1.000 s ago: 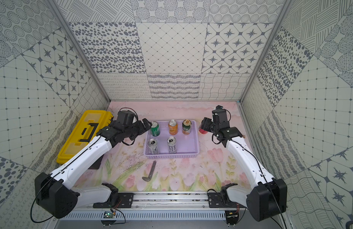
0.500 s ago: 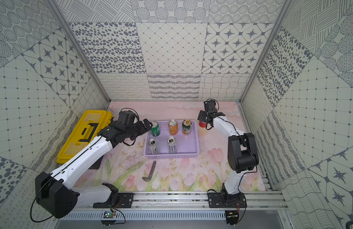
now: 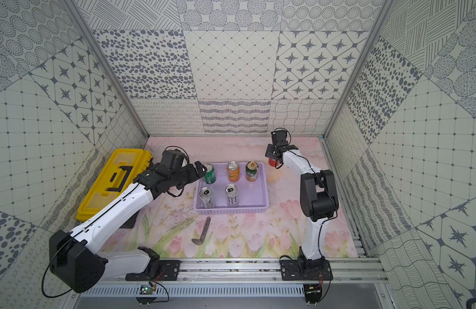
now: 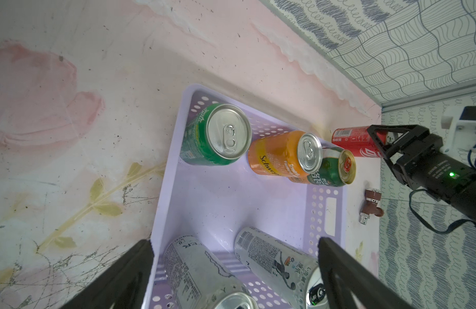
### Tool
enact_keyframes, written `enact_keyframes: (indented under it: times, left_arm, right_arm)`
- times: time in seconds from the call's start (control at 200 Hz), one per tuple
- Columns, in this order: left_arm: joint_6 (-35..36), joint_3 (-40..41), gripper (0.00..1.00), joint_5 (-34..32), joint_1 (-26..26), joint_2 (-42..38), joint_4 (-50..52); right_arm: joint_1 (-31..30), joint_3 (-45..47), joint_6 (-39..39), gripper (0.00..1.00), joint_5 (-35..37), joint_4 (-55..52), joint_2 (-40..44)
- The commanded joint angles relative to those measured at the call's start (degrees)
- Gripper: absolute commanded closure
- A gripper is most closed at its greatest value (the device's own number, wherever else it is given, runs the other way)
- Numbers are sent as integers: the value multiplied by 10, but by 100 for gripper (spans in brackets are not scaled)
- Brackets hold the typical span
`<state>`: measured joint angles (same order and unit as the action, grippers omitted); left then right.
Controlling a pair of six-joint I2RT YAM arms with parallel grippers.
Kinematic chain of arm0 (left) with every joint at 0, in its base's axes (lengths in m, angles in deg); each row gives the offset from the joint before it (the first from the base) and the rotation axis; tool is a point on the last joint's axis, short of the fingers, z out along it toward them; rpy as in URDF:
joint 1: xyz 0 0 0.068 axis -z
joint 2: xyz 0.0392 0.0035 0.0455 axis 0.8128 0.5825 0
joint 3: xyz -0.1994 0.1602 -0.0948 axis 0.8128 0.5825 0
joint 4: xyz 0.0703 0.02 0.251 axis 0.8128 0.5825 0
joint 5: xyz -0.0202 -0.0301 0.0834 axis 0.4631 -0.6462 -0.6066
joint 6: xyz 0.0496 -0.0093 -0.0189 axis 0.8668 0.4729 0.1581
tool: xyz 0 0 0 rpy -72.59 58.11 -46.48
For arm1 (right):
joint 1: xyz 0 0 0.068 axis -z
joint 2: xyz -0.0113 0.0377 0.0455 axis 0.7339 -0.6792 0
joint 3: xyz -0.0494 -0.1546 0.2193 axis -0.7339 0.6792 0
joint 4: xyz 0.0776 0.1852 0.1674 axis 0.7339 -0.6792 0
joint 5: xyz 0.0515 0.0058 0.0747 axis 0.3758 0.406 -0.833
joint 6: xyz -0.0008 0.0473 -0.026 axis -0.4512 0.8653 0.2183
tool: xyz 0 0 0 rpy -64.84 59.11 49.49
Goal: Take out the drinks from the basket
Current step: Place the drink at the center of the board.
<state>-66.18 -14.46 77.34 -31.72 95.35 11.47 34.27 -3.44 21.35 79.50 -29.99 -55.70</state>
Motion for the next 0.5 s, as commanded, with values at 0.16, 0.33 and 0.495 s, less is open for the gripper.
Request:
enact_keyframes:
  times: [0.16,0.33,0.495]
  left_arm:
    - [16,-5,0,-8,4,5,10]
    - [17,-6,0,-8,5,6,10]
    - [19,-6,0,-6,7,4,10]
  right_arm:
    - [-7,-25,-3,52,26,26,-10]
    - [-6,-18,9,42,21,26,-13]
    - [-2,-11,28,21,13,26,-7]
